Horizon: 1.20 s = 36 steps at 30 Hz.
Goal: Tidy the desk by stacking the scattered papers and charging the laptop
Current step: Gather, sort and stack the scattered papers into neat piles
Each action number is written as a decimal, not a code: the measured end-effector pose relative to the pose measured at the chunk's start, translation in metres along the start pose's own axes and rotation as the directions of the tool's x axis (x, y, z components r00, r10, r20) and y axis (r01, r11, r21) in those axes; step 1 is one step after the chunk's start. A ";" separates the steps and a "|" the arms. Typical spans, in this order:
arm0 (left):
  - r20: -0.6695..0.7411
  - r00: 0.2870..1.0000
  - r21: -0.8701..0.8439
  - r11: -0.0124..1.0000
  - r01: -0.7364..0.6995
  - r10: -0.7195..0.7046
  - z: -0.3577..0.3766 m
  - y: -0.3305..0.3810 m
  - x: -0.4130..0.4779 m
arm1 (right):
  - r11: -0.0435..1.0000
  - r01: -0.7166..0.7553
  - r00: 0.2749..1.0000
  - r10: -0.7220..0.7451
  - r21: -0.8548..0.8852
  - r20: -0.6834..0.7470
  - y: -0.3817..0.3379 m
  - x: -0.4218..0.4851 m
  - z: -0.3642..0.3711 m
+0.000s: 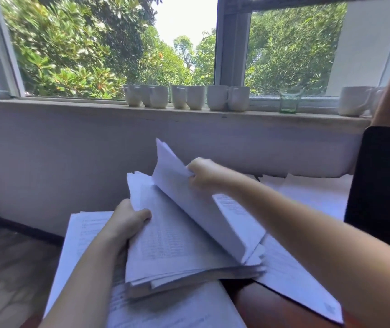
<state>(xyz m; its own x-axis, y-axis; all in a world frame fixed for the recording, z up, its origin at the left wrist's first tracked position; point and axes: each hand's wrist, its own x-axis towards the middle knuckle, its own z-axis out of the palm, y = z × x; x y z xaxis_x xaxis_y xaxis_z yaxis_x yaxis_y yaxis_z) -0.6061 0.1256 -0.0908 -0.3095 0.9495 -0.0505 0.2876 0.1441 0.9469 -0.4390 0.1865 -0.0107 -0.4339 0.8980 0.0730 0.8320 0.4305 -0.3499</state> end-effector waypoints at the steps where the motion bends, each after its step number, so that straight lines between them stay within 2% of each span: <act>1: 0.003 1.000 -0.005 1.000 0.007 -0.007 0.000 -0.001 0.000 | 1.000 -0.008 0.999 0.009 -0.014 0.046 -0.012 -0.001 0.008; 3: 0.004 1.000 -0.026 1.000 0.018 -0.018 0.000 -0.001 0.004 | 0.998 -0.017 0.994 0.010 0.055 0.109 -0.032 0.000 0.024; 6: -0.073 0.996 -0.090 0.995 0.042 -0.049 0.003 0.000 0.012 | 0.973 -0.087 0.982 0.048 0.214 0.182 -0.051 0.005 0.040; 8: -0.066 0.995 -0.227 0.972 0.062 -0.079 0.006 0.001 0.016 | 0.964 -0.125 0.983 0.089 0.232 0.162 -0.055 0.009 0.051; 10: 0.000 0.994 -0.277 0.955 0.102 -0.106 0.004 0.001 0.016 | 0.936 -0.112 0.989 0.071 0.335 0.133 -0.055 0.010 0.062; 12: 0.040 0.991 -0.221 0.966 0.136 -0.130 0.001 0.002 0.013 | 0.887 -0.121 0.987 0.059 0.446 0.151 -0.051 0.011 0.069; 14: 0.036 0.989 -0.161 0.976 0.145 -0.141 -0.002 -0.002 0.012 | 0.862 -0.133 0.983 0.050 0.489 0.179 -0.041 0.015 0.072; 16: 0.032 0.993 -0.102 0.988 0.120 -0.118 -0.003 -0.005 0.011 | 0.860 -0.098 0.990 0.031 0.500 0.140 -0.023 0.014 0.068; 18: 0.043 0.995 -0.016 0.996 0.091 -0.091 -0.001 -0.006 0.007 | 0.913 -0.044 0.999 0.029 0.407 0.043 0.006 0.012 0.061; 20: 0.031 0.997 0.012 0.998 0.065 -0.065 0.000 -0.007 0.007 | 0.982 -0.059 0.998 0.063 0.180 -0.017 0.038 0.007 0.052; 22: 0.011 0.999 0.016 0.999 0.044 -0.044 0.000 -0.007 0.008 | 0.986 -0.167 0.986 0.167 0.030 -0.013 0.070 0.000 0.042; 24: -0.004 1.000 0.030 0.999 0.029 -0.029 0.000 -0.007 0.010 | 0.944 -0.319 0.948 0.319 -0.078 -0.014 0.100 -0.008 0.032; 26: -0.018 1.000 0.048 0.999 0.015 -0.014 0.002 -0.007 0.009 | 0.892 -0.446 0.895 0.445 -0.079 -0.033 0.123 -0.017 0.026; 31: -0.052 0.999 0.070 0.997 -0.011 0.015 0.003 -0.007 0.011 | 0.809 -0.580 0.808 0.586 0.092 -0.062 0.141 -0.031 0.021; 33: -0.065 0.998 0.069 0.998 -0.013 0.018 0.004 -0.009 0.012 | 0.771 -0.587 0.784 0.618 0.247 -0.063 0.143 -0.033 0.021; 36: -0.088 0.996 0.061 0.998 -0.018 0.023 0.005 -0.008 0.012 | 0.637 -0.558 0.742 0.670 0.532 -0.023 0.146 -0.036 0.017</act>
<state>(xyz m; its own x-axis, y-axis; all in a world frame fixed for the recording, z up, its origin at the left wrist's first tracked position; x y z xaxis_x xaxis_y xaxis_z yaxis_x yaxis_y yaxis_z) -0.6078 0.1368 -0.1002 -0.3811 0.9246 -0.0002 0.3481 0.1437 0.9264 -0.3079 0.2159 -0.0803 0.2431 0.9570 -0.1583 0.5878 -0.2752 -0.7607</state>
